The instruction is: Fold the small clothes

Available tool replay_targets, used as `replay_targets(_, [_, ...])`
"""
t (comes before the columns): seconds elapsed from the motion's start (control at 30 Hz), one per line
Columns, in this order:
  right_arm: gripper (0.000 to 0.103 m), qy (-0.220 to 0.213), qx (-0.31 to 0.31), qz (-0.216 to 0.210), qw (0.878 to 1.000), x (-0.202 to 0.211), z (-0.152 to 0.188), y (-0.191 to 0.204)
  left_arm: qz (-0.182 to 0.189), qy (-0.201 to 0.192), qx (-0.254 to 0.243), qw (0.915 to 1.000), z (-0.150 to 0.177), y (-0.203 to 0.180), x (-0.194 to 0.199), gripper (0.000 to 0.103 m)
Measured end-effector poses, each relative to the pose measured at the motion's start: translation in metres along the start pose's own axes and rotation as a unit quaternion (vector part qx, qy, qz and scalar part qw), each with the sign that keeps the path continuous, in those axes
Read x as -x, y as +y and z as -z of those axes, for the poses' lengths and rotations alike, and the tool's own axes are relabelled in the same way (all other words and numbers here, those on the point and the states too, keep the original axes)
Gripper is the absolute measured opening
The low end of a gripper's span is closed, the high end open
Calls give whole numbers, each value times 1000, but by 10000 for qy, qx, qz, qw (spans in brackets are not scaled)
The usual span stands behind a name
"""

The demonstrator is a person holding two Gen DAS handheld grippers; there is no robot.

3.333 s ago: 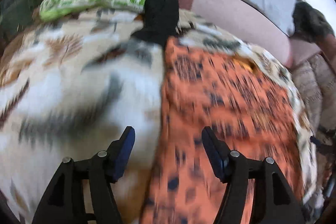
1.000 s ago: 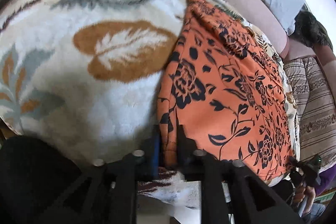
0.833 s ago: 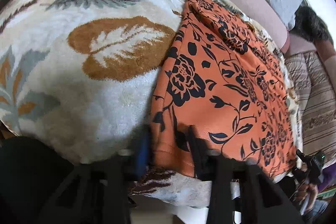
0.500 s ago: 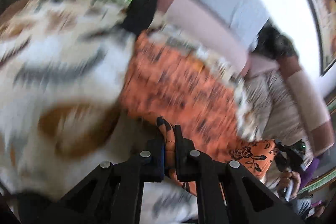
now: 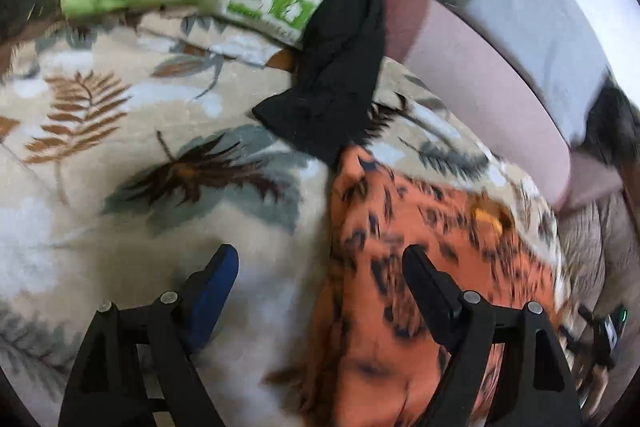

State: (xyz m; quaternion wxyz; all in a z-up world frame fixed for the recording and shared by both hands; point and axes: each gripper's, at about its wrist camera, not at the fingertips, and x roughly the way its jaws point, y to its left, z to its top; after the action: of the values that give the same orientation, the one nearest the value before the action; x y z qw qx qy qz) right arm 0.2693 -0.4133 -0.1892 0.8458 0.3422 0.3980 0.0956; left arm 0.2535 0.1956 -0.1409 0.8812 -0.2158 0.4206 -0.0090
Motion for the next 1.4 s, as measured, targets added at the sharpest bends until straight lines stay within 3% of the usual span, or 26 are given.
replay_targets(0.07, [93, 285, 412, 224, 9985, -3, 10, -3, 139, 91, -262, 9995, 12, -4, 3, 85])
replay_targets(0.17, [93, 538, 703, 269, 9957, -18, 10, -6, 172, 715, -678, 9950, 22, -21, -30, 86])
replay_targets(0.23, [91, 992, 752, 99, 9922, -43, 13, -3, 44, 989, -764, 9921, 25, -27, -52, 86])
replay_targets(0.27, [89, 1133, 773, 223, 9903, -54, 14, 0, -137, 866, -988, 9912, 26, -34, -56, 86])
replay_targets(0.3, [74, 1232, 834, 330, 9883, -60, 15, 5, -237, 836, -1169, 9893, 24, -43, -56, 53])
replay_targets(0.33, [58, 1409, 753, 313, 9867, -63, 16, 7, -91, 958, -1234, 9877, 20, -49, -55, 15])
replay_targets(0.37, [20, 1585, 604, 164, 9854, -65, 16, 10, 1, 1083, -1052, 9885, 14, -51, -53, 15])
replay_targets(0.43, [20, 1527, 770, 245, 9850, -53, 15, 25, -51, 854, -1044, 9908, 3, -59, -32, 15])
replay_targets(0.5, [19, 1275, 657, 7, 9897, -26, 12, 38, 165, 586, -1108, 9920, 1, -70, 8, 15])
replay_targets(0.6, [18, 991, 884, -280, 9908, 25, 20, 66, 321, 267, -1298, 9907, 19, -80, 73, 15])
replay_targets(0.67, [18, 908, 979, -385, 9903, 61, 37, 74, 426, 238, -1326, 9900, 47, -75, 110, 16])
replay_targets(0.77, [19, 1008, 952, -230, 9901, 101, 85, 62, 466, 497, -1215, 9902, 99, -52, 124, 22])
replay_targets(0.8, [24, 1090, 883, -126, 9900, 105, 105, 51, 435, 685, -1207, 9894, 119, -43, 116, 34])
replay_targets(0.83, [26, 1164, 783, -60, 9901, 104, 128, 32, 323, 959, -1158, 9881, 141, -29, 104, 54])
replay_targets(0.87, [48, 1298, 665, -43, 9893, 100, 145, 15, 60, 1217, -1105, 9864, 158, -18, 92, 58])
replay_targets(0.9, [89, 1522, 477, 259, 9869, 92, 164, -6, -161, 1330, -1081, 9851, 169, -8, 85, 57])
replay_targets(0.93, [92, 1619, 321, 696, 9838, 88, 178, -23, -13, 1079, -1115, 9879, 169, -6, 93, 57])
replay_targets(1.0, [90, 1167, 447, 434, 9912, 102, 176, -23, -160, 782, -1180, 9898, 157, -10, 108, 58])
replay_targets(1.1, [91, 594, 556, 359, 9960, 128, 157, -10, 86, 277, -1279, 9914, 132, -17, 125, 67])
replay_targets(1.17, [91, 355, 834, 397, 9951, 131, 140, 5, 195, 285, -1287, 9911, 120, -16, 116, 67])
replay_targets(1.3, [91, 425, 1067, 362, 9927, 105, 130, 18, 283, 532, -1367, 9888, 109, -22, 86, 66])
replay_targets(1.4, [90, 502, 1043, 519, 9919, 91, 120, 14, 199, 569, -1496, 9869, 107, -28, 70, 57])
